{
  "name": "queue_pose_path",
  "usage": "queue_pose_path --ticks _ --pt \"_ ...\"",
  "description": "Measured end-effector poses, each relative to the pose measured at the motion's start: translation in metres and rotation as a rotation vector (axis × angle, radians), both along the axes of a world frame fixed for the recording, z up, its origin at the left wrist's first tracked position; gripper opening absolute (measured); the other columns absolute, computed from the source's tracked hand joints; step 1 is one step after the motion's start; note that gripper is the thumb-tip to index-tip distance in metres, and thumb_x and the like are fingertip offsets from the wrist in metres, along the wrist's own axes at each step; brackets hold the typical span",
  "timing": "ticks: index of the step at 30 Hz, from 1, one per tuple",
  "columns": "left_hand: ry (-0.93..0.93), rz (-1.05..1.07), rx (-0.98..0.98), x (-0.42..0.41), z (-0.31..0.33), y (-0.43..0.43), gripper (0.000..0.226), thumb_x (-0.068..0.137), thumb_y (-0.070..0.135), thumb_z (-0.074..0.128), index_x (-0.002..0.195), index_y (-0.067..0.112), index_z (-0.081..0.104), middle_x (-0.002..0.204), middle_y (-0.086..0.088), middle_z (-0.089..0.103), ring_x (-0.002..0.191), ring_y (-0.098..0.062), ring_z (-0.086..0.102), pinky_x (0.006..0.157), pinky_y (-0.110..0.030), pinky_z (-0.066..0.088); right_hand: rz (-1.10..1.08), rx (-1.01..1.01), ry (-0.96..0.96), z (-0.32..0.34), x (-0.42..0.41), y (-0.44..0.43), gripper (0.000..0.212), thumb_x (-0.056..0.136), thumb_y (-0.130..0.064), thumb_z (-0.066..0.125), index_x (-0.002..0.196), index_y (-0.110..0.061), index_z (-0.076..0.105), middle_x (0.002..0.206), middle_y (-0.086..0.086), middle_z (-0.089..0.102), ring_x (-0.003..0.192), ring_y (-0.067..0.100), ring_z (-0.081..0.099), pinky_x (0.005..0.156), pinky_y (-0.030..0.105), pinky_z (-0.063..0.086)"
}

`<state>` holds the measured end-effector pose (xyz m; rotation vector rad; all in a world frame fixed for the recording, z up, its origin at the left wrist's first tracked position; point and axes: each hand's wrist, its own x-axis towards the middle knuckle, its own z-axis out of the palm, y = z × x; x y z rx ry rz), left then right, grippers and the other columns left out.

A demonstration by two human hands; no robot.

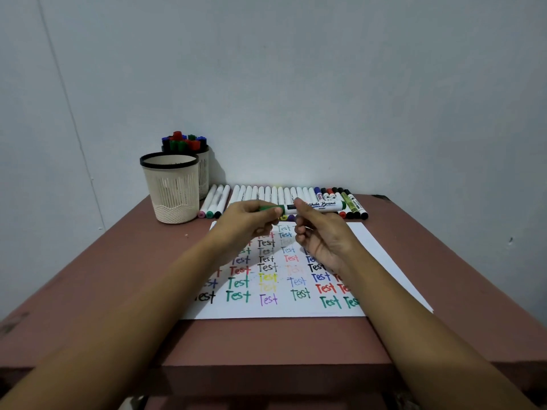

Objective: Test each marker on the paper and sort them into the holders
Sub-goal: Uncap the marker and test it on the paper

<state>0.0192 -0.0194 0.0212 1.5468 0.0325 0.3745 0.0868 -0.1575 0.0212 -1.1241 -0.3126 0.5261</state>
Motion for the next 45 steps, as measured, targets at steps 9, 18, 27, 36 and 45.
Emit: queue_pose_path --ticks 9,18,27,36,45 --pt "-0.174 0.271 0.014 -0.008 0.036 0.028 0.006 0.089 0.011 0.058 0.093 0.007 0.06 0.087 -0.007 0.067 0.084 -0.017 0.068 0.079 -0.027 0.056 -0.426 -0.867 -1.003 -0.033 0.009 -0.004 0.027 0.097 -0.022 0.046 0.113 -0.009 0.063 0.104 0.01 0.06 0.098 0.023 0.054 0.079 0.029 0.046" --pt "-0.265 0.886 0.606 -0.025 0.121 0.096 0.028 0.087 0.017 0.061 0.111 0.01 0.049 0.096 -0.005 0.06 0.079 -0.018 0.058 0.054 -0.014 0.04 -0.164 -1.212 -1.189 -0.04 0.011 0.0 0.038 0.099 -0.031 0.039 0.132 -0.018 0.054 0.135 0.005 0.049 0.124 0.021 0.043 0.101 0.03 0.037" --pt "0.014 0.775 0.95 -0.026 0.087 0.13 0.029 0.089 0.012 0.057 0.115 0.016 0.044 0.095 -0.016 0.061 0.073 -0.026 0.061 0.065 -0.036 0.052 -0.164 -1.222 -1.209 -0.032 0.007 0.005 0.039 0.1 -0.032 0.036 0.134 -0.021 0.052 0.137 0.003 0.047 0.124 0.02 0.042 0.101 0.031 0.037" --pt "-0.012 0.776 1.109 -0.022 0.074 0.125 0.027 0.09 0.016 0.057 0.115 0.005 0.055 0.111 -0.015 0.06 0.098 -0.027 0.056 0.08 -0.032 0.046 -0.162 -1.212 -1.211 -0.031 0.007 0.004 0.039 0.1 -0.032 0.037 0.134 -0.021 0.051 0.136 0.002 0.047 0.125 0.021 0.041 0.101 0.032 0.035" --pt "-0.053 0.433 1.282 0.008 0.036 0.027 0.034 0.095 0.026 0.049 0.126 0.014 0.052 0.129 -0.007 0.051 0.113 -0.021 0.05 0.094 -0.031 0.039 -0.172 -1.171 -1.191 -0.028 0.004 0.004 0.037 0.099 -0.029 0.04 0.128 -0.016 0.058 0.131 0.007 0.052 0.121 0.024 0.046 0.098 0.034 0.04"
